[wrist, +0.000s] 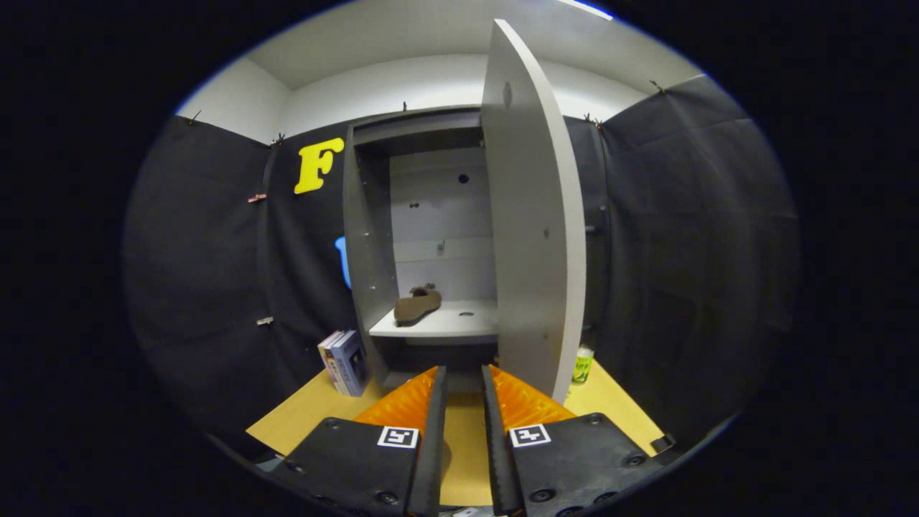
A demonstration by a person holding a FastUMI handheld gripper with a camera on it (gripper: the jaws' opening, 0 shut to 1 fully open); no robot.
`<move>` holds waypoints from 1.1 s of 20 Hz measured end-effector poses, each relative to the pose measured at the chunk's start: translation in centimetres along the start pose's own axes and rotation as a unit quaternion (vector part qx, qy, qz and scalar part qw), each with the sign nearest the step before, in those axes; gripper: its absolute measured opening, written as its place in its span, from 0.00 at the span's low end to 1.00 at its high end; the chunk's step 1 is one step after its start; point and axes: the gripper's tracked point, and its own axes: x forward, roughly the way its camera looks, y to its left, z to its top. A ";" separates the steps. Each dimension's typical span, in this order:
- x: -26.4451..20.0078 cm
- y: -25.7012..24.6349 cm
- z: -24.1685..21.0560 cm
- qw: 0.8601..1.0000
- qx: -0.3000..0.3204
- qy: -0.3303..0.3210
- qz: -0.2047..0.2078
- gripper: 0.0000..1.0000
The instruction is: Open the shoe cabinet door, grab the shoes and put them into the shoe cabinet, then close the shoe cabinet door.
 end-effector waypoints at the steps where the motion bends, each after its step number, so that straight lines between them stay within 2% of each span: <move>1: 0.4 0.9 -1.6 1.000 0.004 0.016 0.010 0.31; 5: 2.7 4.1 -9.2 0.995 0.012 0.087 0.039 0.31; 10: 5.5 6.3 -18.6 0.982 0.025 0.182 0.034 0.31; 12: 6.3 6.7 -22.4 0.975 0.025 0.217 0.029 0.27; 17: 8.6 8.6 -29.4 0.960 0.024 0.279 0.024 0.27; 22: 10.2 9.1 -36.3 0.937 0.036 0.348 0.004 0.27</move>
